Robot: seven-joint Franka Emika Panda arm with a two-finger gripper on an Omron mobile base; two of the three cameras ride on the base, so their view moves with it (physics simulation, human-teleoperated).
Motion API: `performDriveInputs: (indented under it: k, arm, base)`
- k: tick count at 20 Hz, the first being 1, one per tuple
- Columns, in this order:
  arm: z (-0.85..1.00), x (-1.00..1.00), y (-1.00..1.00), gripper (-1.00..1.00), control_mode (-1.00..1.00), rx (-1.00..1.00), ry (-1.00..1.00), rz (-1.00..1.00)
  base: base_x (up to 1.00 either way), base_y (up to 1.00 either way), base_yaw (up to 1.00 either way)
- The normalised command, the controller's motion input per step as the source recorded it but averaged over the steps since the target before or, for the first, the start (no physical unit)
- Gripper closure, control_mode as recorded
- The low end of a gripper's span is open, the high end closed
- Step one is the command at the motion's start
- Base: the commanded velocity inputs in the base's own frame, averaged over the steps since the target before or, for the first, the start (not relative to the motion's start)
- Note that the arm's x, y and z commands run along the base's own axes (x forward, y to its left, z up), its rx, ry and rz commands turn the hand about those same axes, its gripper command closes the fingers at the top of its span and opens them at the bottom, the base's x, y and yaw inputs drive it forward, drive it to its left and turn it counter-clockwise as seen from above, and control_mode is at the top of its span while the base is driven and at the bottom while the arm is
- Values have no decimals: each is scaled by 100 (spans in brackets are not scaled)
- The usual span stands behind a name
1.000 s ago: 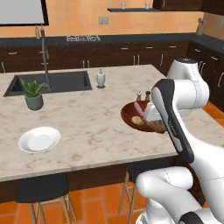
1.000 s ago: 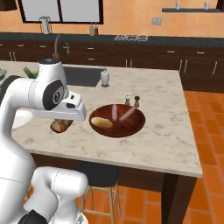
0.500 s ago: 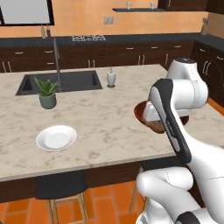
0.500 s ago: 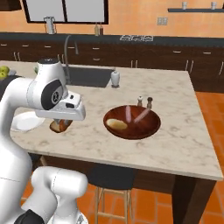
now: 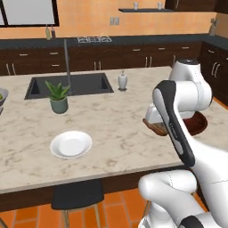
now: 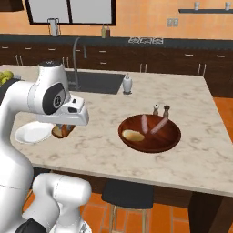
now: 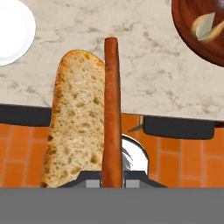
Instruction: Place one bun and one sausage from the bowl on each plate.
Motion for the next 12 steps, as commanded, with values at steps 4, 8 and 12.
performDriveInputs:
  k: [4, 8, 12]
  arm:
    - [0, 0, 0, 100, 100, 0, 0, 0]
    - [0, 0, 0, 100, 100, 0, 0, 0]
    - [0, 0, 0, 100, 100, 0, 0, 0]
  base:
    - [9, 27, -3]
    - [3, 33, -12]
    - [38, 20, -1]
